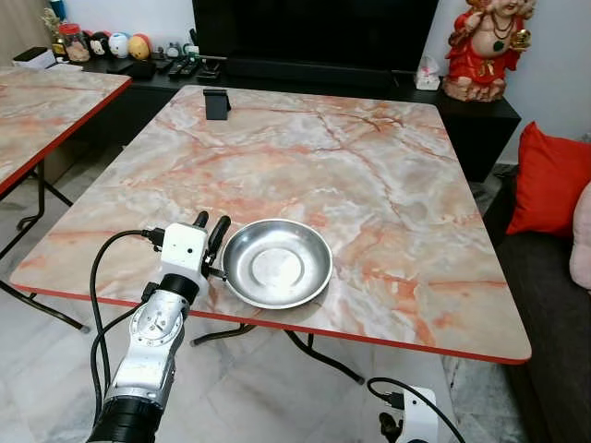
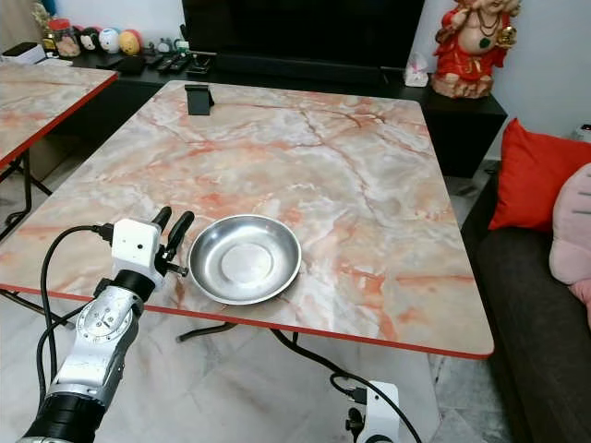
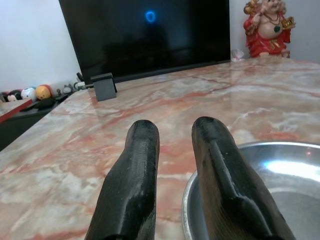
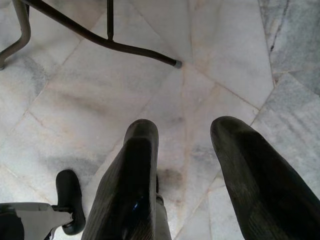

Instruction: Setting the table

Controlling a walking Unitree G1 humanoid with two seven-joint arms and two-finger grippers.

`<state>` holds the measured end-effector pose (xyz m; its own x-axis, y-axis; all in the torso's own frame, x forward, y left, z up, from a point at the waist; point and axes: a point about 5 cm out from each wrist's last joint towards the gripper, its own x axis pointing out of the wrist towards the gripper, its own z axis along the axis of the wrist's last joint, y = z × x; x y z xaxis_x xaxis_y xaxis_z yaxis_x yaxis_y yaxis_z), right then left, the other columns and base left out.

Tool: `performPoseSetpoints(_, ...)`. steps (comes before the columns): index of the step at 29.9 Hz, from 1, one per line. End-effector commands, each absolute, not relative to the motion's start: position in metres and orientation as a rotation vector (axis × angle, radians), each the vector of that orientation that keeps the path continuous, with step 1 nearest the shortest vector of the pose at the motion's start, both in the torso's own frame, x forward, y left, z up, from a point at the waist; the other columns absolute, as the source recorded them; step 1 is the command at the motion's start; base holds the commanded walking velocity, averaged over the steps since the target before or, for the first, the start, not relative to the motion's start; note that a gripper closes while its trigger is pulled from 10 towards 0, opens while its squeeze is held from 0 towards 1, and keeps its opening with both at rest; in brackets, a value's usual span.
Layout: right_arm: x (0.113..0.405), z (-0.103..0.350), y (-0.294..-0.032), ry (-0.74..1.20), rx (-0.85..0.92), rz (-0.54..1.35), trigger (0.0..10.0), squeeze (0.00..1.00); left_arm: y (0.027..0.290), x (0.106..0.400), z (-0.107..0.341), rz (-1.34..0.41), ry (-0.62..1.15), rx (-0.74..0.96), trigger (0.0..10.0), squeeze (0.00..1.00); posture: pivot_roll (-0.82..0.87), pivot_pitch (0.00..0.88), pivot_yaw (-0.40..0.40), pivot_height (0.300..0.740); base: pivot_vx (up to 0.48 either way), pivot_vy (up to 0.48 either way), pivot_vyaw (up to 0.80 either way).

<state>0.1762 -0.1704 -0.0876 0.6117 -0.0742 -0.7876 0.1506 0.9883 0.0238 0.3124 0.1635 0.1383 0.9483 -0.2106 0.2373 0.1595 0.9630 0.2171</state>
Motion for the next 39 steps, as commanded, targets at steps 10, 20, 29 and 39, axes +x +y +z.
performPoseSetpoints(10,0.1764,-0.0874,-0.1715,0.903,0.100,-0.145,10.0,0.00,0.1625,0.3182,0.1467,-0.165,-0.290,0.174,10.0,0.00,0.05,0.000,-0.061,0.740,0.000,0.000,0.00)
performPoseSetpoints(20,0.1768,-0.0872,-0.1711,0.897,0.109,-0.141,10.0,0.00,0.1627,0.3181,0.1445,-0.159,-0.276,0.163,10.0,0.00,0.05,0.000,-0.061,0.740,0.000,0.211,0.00)
performPoseSetpoints(29,0.1757,-0.0879,-0.1701,0.904,0.114,-0.137,10.0,0.00,0.1654,0.3197,0.1459,-0.159,-0.275,0.171,10.0,0.00,0.06,0.000,-0.053,0.740,0.000,0.311,0.00)
performPoseSetpoints(39,0.1757,-0.0881,-0.1682,0.906,0.126,-0.139,10.0,0.00,0.1639,0.3217,0.1477,-0.165,-0.275,0.170,10.0,0.00,0.06,0.000,-0.045,0.740,0.000,0.311,0.00)
